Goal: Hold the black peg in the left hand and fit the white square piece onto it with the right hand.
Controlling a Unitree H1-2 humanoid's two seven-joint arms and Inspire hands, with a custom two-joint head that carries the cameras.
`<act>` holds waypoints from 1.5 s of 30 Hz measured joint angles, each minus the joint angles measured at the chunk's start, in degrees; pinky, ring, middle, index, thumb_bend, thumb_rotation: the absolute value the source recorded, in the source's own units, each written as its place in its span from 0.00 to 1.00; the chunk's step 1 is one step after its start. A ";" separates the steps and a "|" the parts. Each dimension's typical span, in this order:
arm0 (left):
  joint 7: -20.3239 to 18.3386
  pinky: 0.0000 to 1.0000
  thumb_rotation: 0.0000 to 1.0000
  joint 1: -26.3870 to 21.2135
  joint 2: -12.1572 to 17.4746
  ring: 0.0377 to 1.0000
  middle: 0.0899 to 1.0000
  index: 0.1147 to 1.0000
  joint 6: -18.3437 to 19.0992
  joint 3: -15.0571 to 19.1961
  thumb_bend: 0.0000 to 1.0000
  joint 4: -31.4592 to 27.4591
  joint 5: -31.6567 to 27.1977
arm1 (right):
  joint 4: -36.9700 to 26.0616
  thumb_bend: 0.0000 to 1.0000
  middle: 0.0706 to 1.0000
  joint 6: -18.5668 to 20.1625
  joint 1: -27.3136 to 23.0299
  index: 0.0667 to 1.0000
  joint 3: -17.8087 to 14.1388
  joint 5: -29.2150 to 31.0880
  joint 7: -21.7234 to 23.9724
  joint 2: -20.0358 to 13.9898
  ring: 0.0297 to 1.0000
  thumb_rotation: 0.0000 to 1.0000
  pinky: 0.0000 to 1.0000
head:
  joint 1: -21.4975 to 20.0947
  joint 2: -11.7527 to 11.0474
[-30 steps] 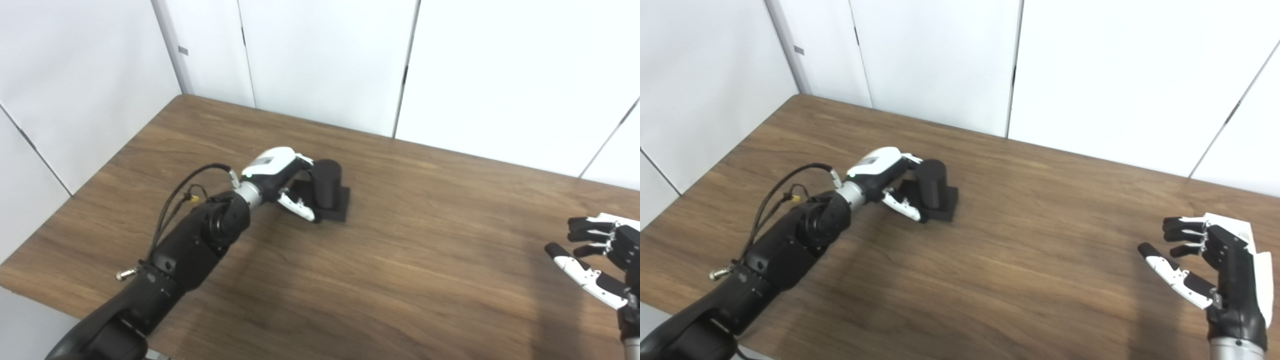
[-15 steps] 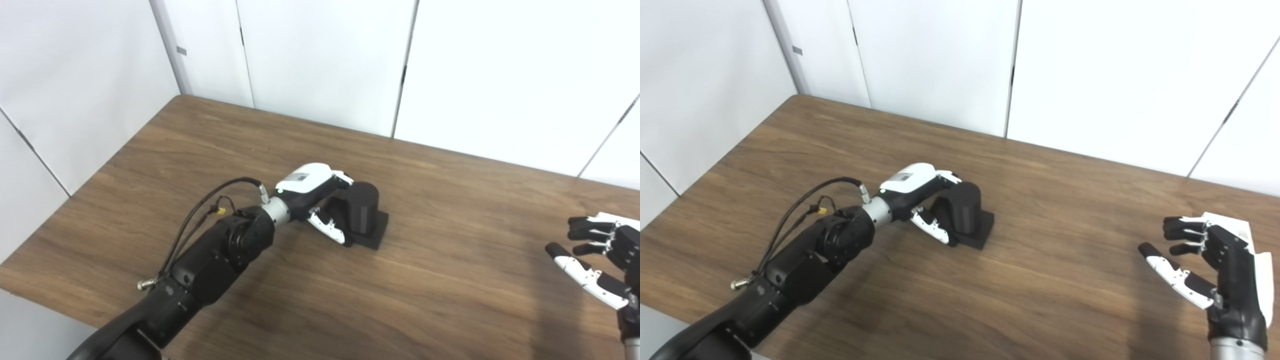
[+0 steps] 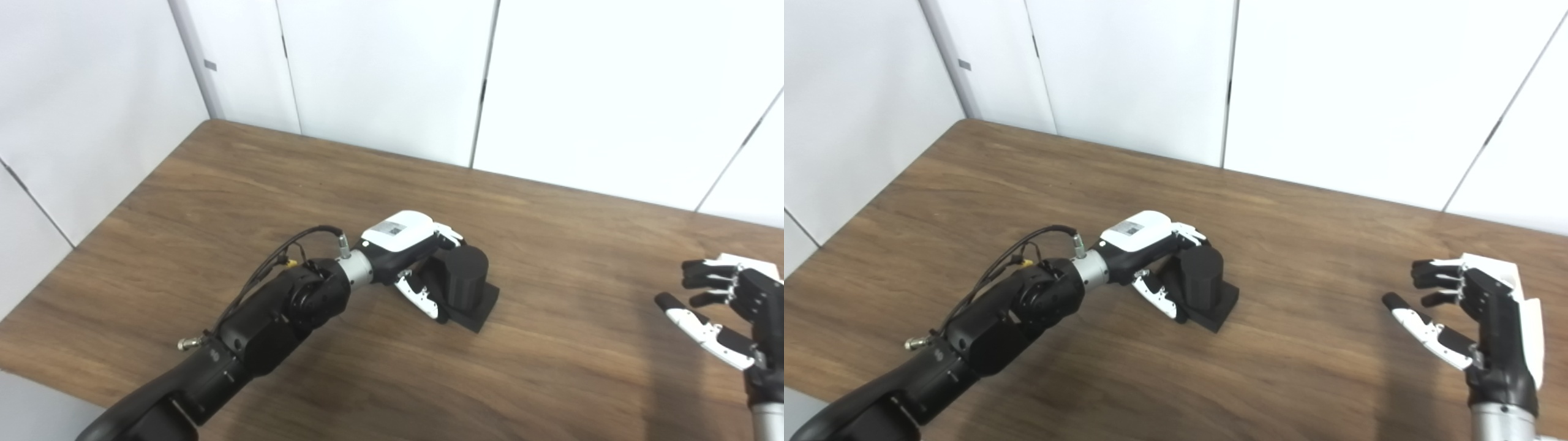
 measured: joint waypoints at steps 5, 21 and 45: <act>-0.08 0.76 0.07 -1.50 -0.51 0.90 0.84 0.42 -0.65 -2.46 0.52 0.66 1.06 | 1.04 0.49 0.59 -1.81 0.17 0.45 0.01 -0.59 -0.21 -0.13 0.55 0.12 0.44 | -2.28 0.18; -2.40 0.76 0.07 -4.92 0.11 0.90 0.83 0.42 -2.92 -6.19 0.52 1.44 2.00 | -0.04 0.49 0.60 -3.50 -4.13 0.46 -0.66 -3.08 0.23 -3.92 0.54 0.13 0.45 | -16.88 -0.79; 1.18 0.75 0.06 -4.26 2.18 0.87 0.81 0.42 -13.10 -4.19 0.52 6.57 0.80 | 3.75 0.66 0.81 10.64 -20.56 0.73 6.71 -13.90 22.13 -25.83 0.77 0.05 0.62 | -36.22 -8.00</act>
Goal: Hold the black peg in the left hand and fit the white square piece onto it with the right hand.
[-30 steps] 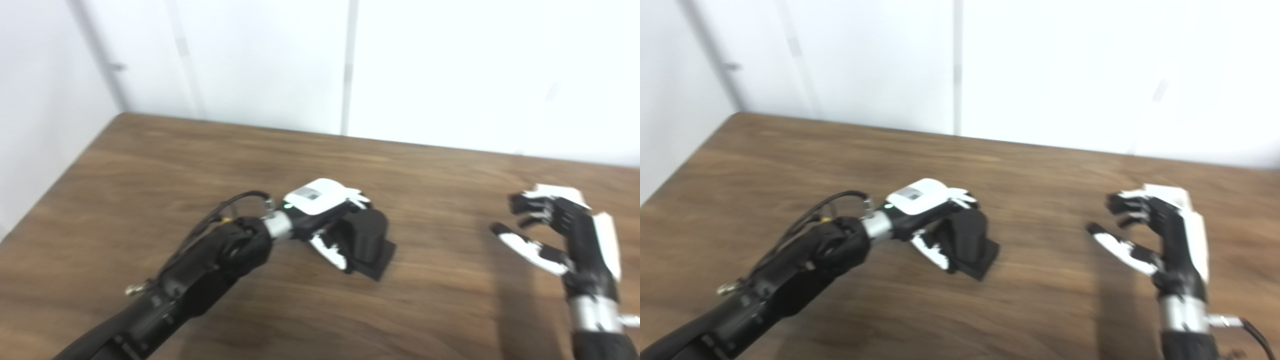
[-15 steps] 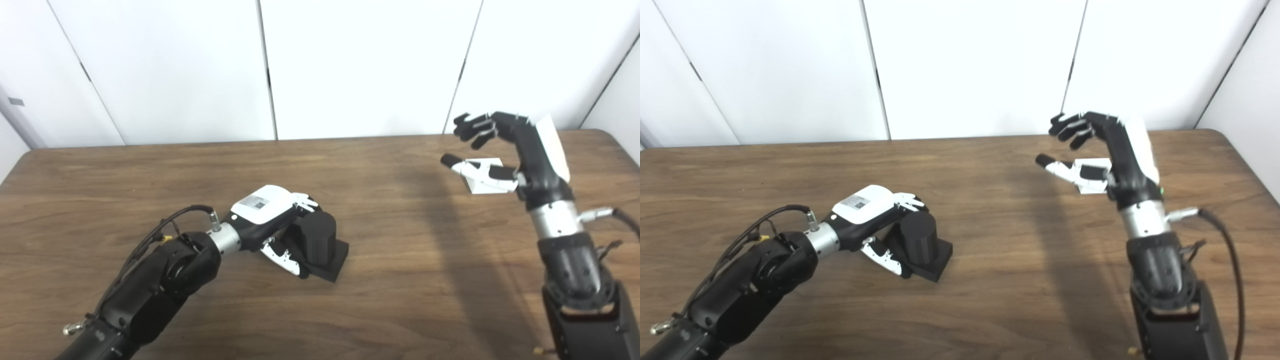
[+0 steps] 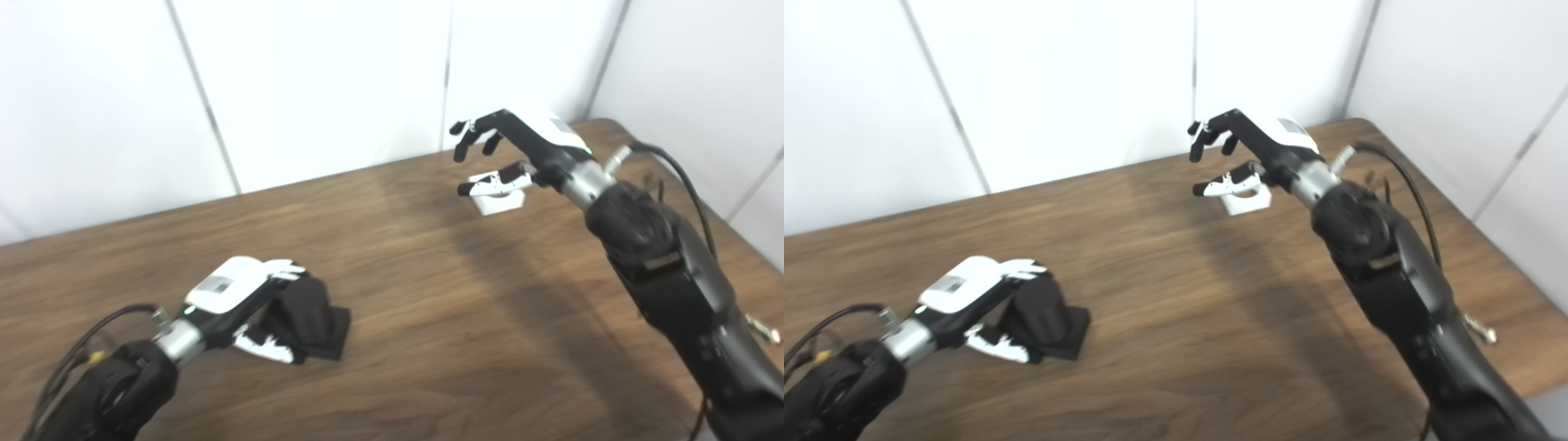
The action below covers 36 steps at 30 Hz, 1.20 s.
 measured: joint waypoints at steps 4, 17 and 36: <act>1.49 0.73 0.06 0.26 0.00 0.85 0.79 0.42 -1.78 0.36 0.52 0.91 -0.02 | 7.69 0.64 0.80 -0.55 -3.07 0.72 0.49 -0.55 0.22 -0.76 0.76 0.03 0.61 | -0.79 -0.70; 1.88 0.73 0.06 0.75 0.17 0.84 0.79 0.42 -3.85 1.52 0.52 1.83 -0.14 | 21.51 0.64 0.83 -5.73 -7.81 0.76 2.81 -1.60 -0.48 -3.15 0.79 0.09 0.63 | -1.14 -1.49; 2.45 0.74 0.05 1.34 0.17 0.85 0.80 0.42 -4.15 1.96 0.52 2.09 -0.29 | 24.36 1.00 1.00 -1.05 -13.68 0.94 11.15 -3.23 15.35 -8.45 1.00 0.39 1.00 | -0.70 -0.79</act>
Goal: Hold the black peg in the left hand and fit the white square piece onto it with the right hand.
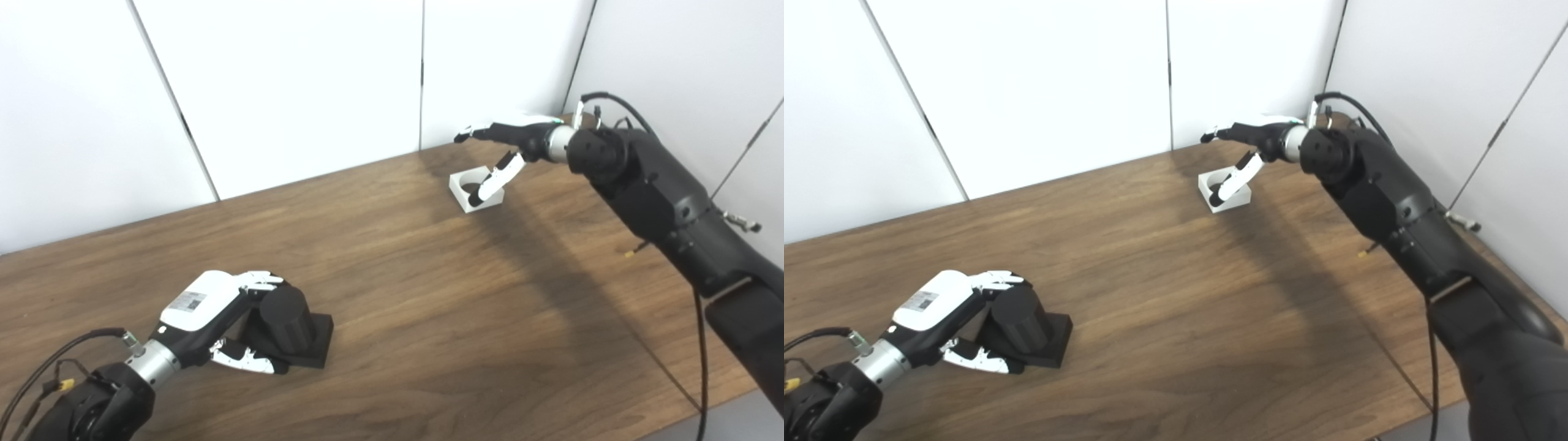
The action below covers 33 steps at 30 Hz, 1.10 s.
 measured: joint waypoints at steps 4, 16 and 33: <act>-0.79 0.74 0.05 0.26 0.00 0.85 0.80 0.42 0.59 0.17 0.52 -0.63 -0.32 | 0.21 1.00 1.00 0.24 -0.59 0.94 1.89 -1.38 1.52 0.00 1.00 0.37 1.00 | 0.26 0.18; -0.79 0.73 0.06 0.85 0.15 0.85 0.80 0.42 0.67 0.45 0.52 -1.16 -0.62 | 3.35 1.00 1.00 0.22 -0.91 0.96 2.78 -3.18 1.91 0.07 1.00 0.35 1.00 | 0.70 0.53; -0.99 0.73 0.06 0.98 0.28 0.85 0.80 0.42 1.05 0.43 0.52 -1.73 -0.62 | 9.78 0.94 0.99 0.07 -3.18 0.97 5.21 -6.24 0.53 2.53 1.00 0.29 1.00 | 1.67 0.70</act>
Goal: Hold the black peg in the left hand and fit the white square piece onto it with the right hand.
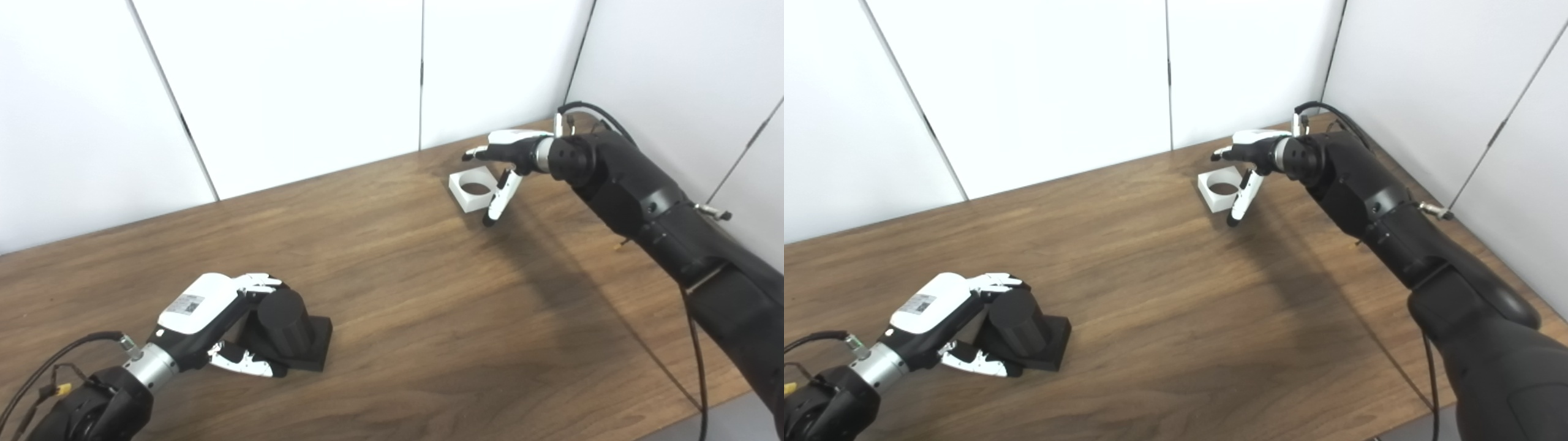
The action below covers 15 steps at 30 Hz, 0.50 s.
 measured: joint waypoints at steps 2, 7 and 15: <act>-0.16 0.73 0.06 0.09 0.01 0.86 0.80 0.42 0.36 0.01 0.52 -0.31 0.00 | 0.54 0.92 0.99 -0.13 -0.26 0.97 0.01 0.00 -0.26 0.41 1.00 0.28 1.00 | 0.35 0.09; -0.55 0.74 0.05 0.28 0.11 0.85 0.80 0.42 1.41 0.01 0.52 -1.10 -0.04 | 2.84 0.90 0.98 -0.43 -0.67 0.96 0.52 -0.24 -1.49 0.97 0.99 0.26 1.00 | 0.62 0.44; -1.09 0.74 0.06 0.56 0.45 0.85 0.80 0.42 2.11 0.01 0.52 -2.23 -0.06 | 5.69 0.87 0.96 -0.90 -1.35 0.94 1.35 -0.53 -3.65 2.73 0.98 0.23 1.00 | 1.14 0.79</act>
